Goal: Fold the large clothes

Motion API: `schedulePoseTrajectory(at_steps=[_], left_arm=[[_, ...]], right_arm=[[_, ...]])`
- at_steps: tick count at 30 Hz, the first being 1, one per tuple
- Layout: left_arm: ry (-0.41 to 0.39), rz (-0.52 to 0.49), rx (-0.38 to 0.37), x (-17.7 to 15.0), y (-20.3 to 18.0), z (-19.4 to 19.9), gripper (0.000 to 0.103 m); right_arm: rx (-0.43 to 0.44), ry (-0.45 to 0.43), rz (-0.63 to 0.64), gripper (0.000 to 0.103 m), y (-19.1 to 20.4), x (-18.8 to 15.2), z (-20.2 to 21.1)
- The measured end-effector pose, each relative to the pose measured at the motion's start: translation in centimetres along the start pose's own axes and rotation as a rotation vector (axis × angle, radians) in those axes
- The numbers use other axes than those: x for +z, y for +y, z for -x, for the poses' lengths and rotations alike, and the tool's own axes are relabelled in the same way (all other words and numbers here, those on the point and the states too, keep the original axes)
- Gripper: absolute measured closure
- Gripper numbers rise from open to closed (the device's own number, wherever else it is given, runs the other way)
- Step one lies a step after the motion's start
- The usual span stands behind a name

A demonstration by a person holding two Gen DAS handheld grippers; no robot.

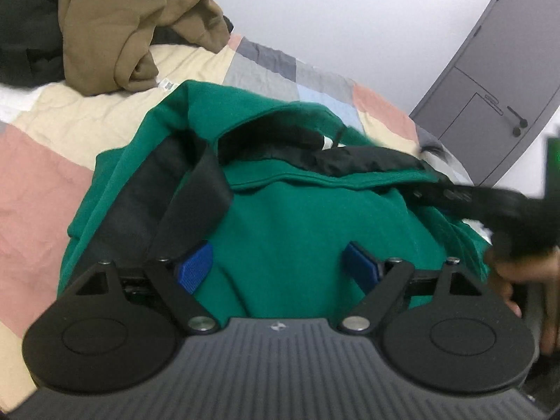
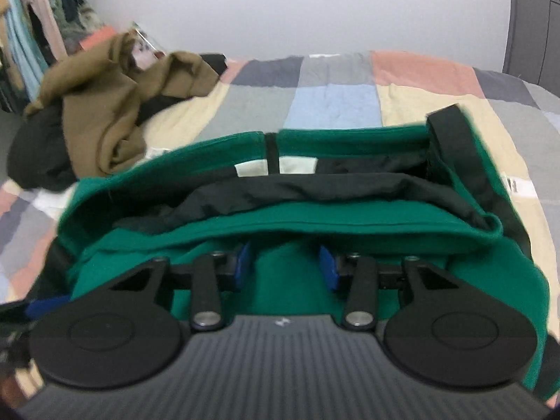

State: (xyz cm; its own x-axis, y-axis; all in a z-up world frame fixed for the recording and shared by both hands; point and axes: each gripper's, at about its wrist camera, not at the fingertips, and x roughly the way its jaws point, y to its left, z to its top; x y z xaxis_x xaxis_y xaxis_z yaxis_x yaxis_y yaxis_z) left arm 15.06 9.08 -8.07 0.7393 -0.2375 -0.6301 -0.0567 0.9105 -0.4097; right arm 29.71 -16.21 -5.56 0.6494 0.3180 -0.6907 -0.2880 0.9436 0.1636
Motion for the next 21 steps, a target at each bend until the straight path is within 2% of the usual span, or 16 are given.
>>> schedulePoseTrajectory(at_steps=[3, 8, 12, 16, 21], left_arm=[[-0.009, -0.002, -0.003, 0.1, -0.1, 0.0, 0.017], [-0.022, -0.024, -0.024, 0.2, 0.2, -0.3, 0.017], [-0.034, -0.020, -0.039, 0.5, 0.6, -0.4, 0.017], [-0.034, -0.013, -0.049, 0.7, 0.8, -0.6, 0.017], [-0.031, 0.011, -0.063, 0.7, 1.3, -0.6, 0.017]], right_arm=[[-0.038, 0.028, -0.004, 0.058, 0.5, 1.8, -2.6], [-0.065, 0.085, -0.085, 0.061, 0.4, 5.0, -7.4], [-0.102, 0.069, -0.106, 0.060, 0.4, 6.1, -9.3], [-0.019, 0.044, -0.101, 0.059, 1.8, 6.1, -9.0], [0.080, 0.132, -0.021, 0.060, 5.2, 4.5, -8.2]])
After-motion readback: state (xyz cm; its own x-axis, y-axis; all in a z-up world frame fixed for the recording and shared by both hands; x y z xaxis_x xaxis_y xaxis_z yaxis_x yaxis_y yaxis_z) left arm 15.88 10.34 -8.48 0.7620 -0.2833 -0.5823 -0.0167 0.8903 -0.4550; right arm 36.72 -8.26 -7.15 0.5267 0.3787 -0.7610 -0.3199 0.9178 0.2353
